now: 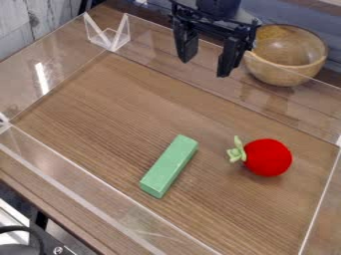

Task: Move the red object to the left side of the table

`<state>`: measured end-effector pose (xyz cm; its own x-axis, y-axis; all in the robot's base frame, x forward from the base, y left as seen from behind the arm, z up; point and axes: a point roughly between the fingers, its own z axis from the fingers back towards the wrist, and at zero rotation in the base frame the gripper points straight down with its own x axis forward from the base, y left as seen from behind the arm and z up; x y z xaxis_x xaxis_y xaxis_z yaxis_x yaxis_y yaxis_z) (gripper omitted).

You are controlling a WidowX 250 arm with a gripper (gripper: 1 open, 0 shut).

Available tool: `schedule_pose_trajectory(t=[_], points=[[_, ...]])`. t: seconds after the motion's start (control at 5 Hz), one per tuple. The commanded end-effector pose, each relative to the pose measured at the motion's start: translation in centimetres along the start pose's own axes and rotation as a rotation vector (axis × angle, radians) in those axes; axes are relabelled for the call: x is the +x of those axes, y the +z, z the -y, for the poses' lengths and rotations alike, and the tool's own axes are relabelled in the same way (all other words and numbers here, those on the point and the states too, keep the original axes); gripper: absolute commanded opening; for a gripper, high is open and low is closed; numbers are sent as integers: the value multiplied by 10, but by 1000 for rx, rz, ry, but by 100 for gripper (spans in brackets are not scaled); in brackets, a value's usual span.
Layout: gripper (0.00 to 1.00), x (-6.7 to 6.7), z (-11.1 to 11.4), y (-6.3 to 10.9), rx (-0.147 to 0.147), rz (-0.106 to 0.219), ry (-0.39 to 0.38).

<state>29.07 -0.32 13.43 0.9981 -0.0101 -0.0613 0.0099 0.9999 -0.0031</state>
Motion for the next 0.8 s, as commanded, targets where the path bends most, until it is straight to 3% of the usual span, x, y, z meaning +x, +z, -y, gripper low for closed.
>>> schedule_pose_trajectory(t=[0.0, 0.2, 0.6], points=[[100, -3, 17, -8, -13, -22, 70], [100, -12, 57, -32, -48, -51, 217], [100, -10, 149, -61, -122, 26, 535]])
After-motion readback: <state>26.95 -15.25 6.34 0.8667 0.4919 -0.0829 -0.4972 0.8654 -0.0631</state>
